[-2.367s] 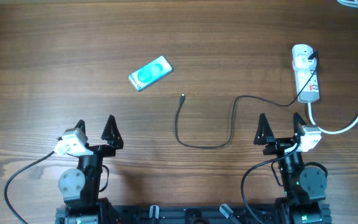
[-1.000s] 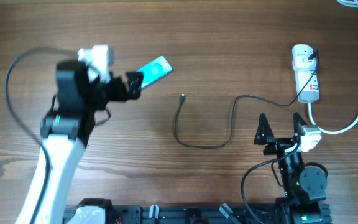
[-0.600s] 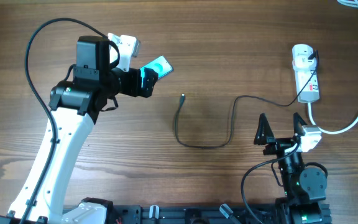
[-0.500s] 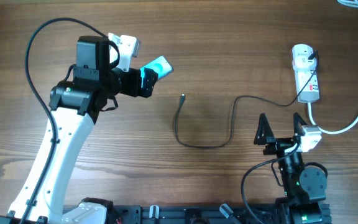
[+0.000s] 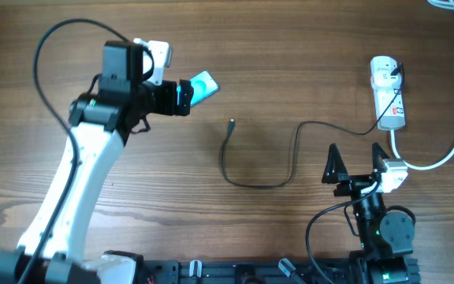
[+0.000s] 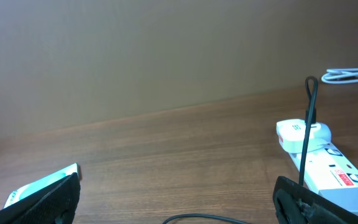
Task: Plug charger to phone and switch on socket
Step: 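Reach the left gripper to the blue phone and grasp it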
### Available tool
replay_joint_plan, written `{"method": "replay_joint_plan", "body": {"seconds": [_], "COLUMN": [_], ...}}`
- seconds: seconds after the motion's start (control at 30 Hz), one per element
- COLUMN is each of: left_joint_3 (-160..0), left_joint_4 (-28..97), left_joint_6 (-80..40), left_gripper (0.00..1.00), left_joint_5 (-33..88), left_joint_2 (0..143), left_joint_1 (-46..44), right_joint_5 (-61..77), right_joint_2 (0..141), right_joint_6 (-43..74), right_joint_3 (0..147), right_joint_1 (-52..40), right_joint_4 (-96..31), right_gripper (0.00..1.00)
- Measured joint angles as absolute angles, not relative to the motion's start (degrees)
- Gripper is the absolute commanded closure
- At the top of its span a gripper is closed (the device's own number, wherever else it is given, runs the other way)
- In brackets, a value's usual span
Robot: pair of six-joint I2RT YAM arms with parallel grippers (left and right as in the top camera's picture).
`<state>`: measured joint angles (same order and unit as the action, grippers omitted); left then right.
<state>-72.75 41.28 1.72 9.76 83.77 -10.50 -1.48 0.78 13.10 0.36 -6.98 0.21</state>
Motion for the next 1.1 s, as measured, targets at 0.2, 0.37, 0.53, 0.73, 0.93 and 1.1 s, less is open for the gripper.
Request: {"method": "replay_joint_plan", "body": {"seconds": [0.2,0.37,0.53,0.73,0.93,1.1], "left_joint_3": [-79.4,-80.1,-80.7,-80.8,-80.9,-81.0], "left_joint_4": [47.0,45.1,42.4,42.4,42.1,40.9], "left_joint_6": [6.3,8.4,9.0,10.3,14.3,18.6], "left_gripper": [0.0,0.0,0.0,0.0,0.0,0.0], "left_joint_5": [9.0,8.8,8.8,8.8,6.1,4.7], "left_joint_2": [94.3,97.6,97.6,97.6,98.7,104.4], "left_joint_1": [-10.5,-10.5,-10.5,-10.5,-10.9,-10.9], "right_joint_5": [-1.5,-1.5,-1.5,-1.5,-1.5,-1.5], "right_joint_2": [0.8,0.8,0.8,0.8,0.8,0.8], "right_joint_6": [13.1,13.1,13.1,13.1,13.1,13.1], "right_joint_3": [0.4,0.4,0.4,0.4,0.4,0.4], "right_joint_1": [-7.0,-7.0,-7.0,-7.0,-7.0,-7.0], "right_joint_4": [0.2,0.2,0.2,0.2,0.2,0.2], "right_gripper": [0.0,0.0,0.0,0.0,0.0,0.0]}}
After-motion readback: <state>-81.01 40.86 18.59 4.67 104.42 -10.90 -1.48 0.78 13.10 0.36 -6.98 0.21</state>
